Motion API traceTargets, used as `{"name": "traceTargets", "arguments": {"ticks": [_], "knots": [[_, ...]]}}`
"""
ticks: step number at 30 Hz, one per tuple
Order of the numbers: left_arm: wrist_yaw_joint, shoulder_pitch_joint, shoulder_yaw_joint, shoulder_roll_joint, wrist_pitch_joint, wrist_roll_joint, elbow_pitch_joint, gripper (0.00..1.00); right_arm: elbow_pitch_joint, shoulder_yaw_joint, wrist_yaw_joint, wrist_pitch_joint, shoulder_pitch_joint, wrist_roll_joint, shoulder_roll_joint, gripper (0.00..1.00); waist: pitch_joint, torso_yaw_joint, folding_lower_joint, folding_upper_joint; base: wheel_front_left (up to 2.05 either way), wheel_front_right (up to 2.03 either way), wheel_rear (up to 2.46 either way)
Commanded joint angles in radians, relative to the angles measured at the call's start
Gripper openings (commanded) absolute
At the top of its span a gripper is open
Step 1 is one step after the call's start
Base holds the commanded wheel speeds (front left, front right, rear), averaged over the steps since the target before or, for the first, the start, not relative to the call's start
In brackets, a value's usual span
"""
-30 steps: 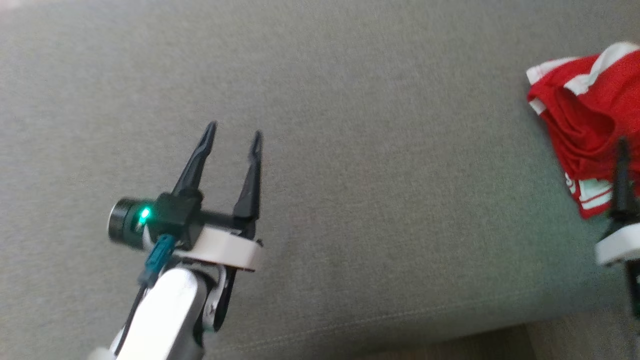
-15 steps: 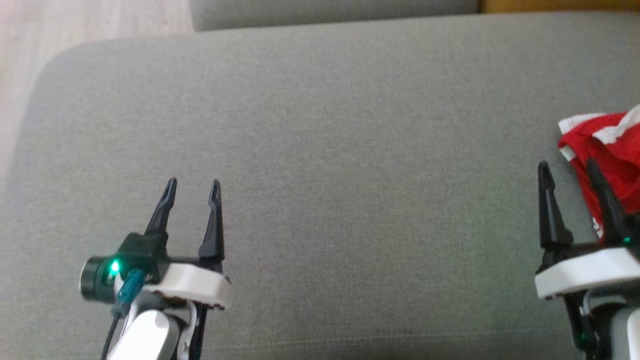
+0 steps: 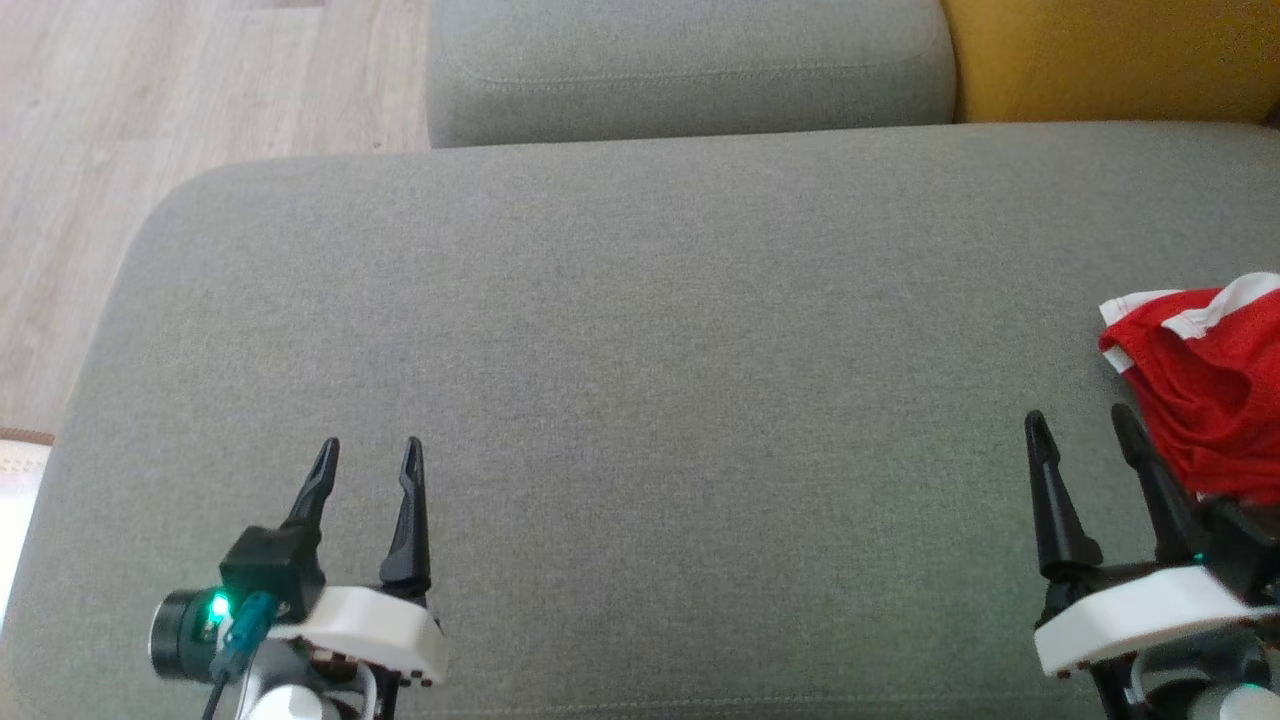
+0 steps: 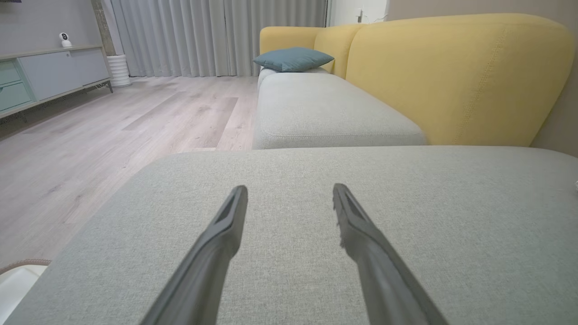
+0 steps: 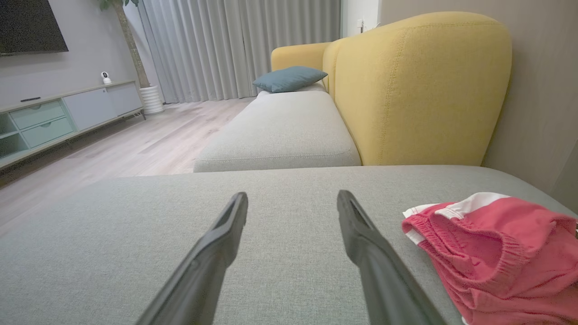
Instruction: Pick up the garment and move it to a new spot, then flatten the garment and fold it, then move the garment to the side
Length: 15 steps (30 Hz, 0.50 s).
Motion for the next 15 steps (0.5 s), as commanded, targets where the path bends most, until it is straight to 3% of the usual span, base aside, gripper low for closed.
{"name": "traceTargets", "arguments": {"ticks": [1, 15], "knots": [[0.005, -0.033, 0.044, 0.026, 0.003, -0.003, -0.037, 1.0, -0.035, 0.024, 0.007, 0.0, -0.016, 0.004, -0.004, 1.0, -0.006, -0.001, 0.0001, -0.0001, 0.0, 0.0, 0.0], [0.01, -0.034, 0.041, 0.042, 0.011, -0.004, -0.043, 1.0, -0.04, 0.027, 0.007, 0.004, -0.011, -0.002, 0.002, 1.0, -0.012, -0.016, 0.0001, -0.0001, 0.0, 0.0, 0.0]]}}
